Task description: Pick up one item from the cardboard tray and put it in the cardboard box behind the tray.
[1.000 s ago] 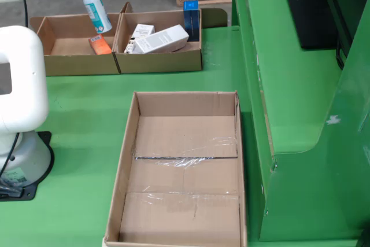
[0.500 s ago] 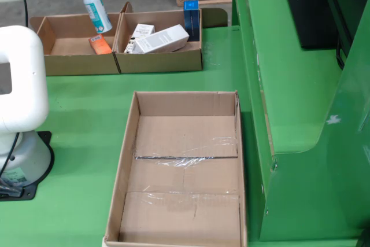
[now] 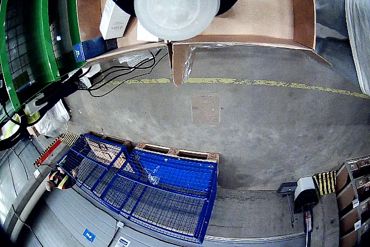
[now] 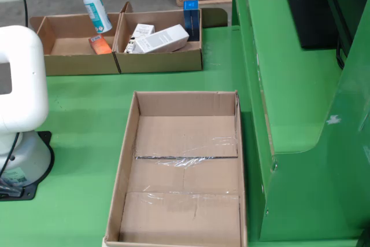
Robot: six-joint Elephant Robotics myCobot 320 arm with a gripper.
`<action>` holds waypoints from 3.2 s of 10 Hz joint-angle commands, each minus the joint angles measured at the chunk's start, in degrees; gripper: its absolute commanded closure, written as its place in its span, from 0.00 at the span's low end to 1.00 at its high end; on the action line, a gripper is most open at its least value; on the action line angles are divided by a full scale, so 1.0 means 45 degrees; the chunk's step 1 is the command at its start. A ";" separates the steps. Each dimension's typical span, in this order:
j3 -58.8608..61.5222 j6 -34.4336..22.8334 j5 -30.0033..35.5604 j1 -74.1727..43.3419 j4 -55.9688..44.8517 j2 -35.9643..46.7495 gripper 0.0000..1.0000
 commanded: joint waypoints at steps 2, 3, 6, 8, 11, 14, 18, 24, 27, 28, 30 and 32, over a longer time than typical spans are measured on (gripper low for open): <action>0.0351 0.0033 -0.0133 0.0070 0.0179 0.0351 0.80; 0.0351 0.0033 -0.0133 0.0070 0.0179 0.0351 0.70; 0.0351 0.0033 -0.0133 0.0070 0.0179 0.0351 0.40; 0.0351 0.0033 -0.0133 0.0070 0.0179 0.0351 0.20; 0.0351 0.0033 -0.0133 0.0070 0.0179 0.0351 0.00; 0.0351 0.0033 -0.0133 0.0070 0.0179 0.0351 0.00; 0.0351 0.0033 -0.0133 0.0070 0.0179 0.0351 0.00; 0.0351 0.0033 -0.0133 0.0070 0.0179 0.0351 0.00; 0.0351 -0.0252 0.0082 -0.1225 -0.1425 0.1798 0.00; 0.0351 -0.0252 0.0082 -0.1225 -0.1425 0.1798 0.00; 0.0352 -0.0252 0.0082 -0.1225 -0.1425 0.1798 0.00; 0.0351 0.0305 0.0597 -0.2197 -0.4121 0.3582 0.00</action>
